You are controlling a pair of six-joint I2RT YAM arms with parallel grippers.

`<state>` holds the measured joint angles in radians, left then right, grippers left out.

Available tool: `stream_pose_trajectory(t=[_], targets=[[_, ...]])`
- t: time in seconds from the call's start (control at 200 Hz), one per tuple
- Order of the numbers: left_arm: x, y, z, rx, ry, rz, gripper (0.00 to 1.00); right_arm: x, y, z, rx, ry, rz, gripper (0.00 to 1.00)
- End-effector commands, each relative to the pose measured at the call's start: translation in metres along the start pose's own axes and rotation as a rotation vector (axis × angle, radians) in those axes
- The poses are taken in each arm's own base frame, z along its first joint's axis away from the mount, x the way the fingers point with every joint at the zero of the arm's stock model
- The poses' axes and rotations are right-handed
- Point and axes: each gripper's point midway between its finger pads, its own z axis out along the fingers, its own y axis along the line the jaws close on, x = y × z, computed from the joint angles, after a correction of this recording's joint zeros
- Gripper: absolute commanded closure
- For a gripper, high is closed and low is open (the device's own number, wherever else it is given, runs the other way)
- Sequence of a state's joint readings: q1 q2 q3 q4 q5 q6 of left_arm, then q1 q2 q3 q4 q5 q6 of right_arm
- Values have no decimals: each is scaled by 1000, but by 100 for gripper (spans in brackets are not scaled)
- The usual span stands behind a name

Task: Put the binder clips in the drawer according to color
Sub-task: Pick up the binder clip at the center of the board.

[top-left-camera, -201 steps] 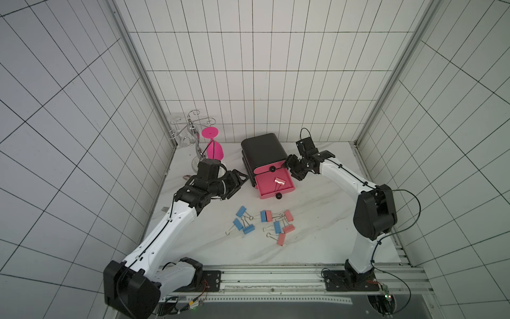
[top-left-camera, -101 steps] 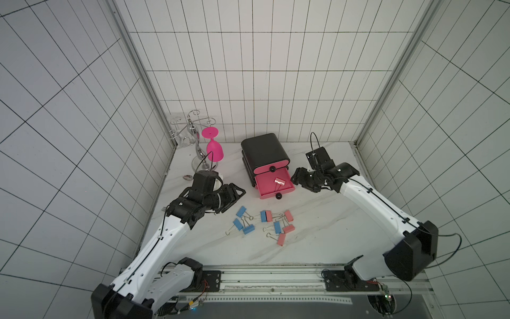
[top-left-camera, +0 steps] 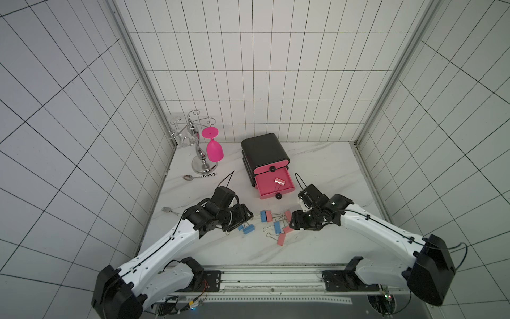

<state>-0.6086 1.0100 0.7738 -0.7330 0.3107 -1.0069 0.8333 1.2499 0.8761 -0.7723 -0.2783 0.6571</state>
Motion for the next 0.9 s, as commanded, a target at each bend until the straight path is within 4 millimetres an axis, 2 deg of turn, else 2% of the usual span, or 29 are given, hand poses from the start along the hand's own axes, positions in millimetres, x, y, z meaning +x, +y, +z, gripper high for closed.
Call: stream_pose_trajectory(t=[0.0, 0.13, 0.265, 0.55, 0.895], targets=[[-16, -19, -12, 65, -90, 8, 33, 10, 17, 16, -81, 39, -58, 34], [-22, -21, -18, 100, -140, -43, 33, 24, 23, 36, -56, 112, -122, 33], [-24, -19, -25, 136, -186, -81, 33, 26, 27, 52, -29, 137, -159, 32], [-16, -6, -33, 123, -191, -90, 33, 21, 34, 78, 22, 198, -235, 29], [-10, -1, -40, 132, -193, -92, 33, 1, 31, 89, 123, 201, -296, 27]])
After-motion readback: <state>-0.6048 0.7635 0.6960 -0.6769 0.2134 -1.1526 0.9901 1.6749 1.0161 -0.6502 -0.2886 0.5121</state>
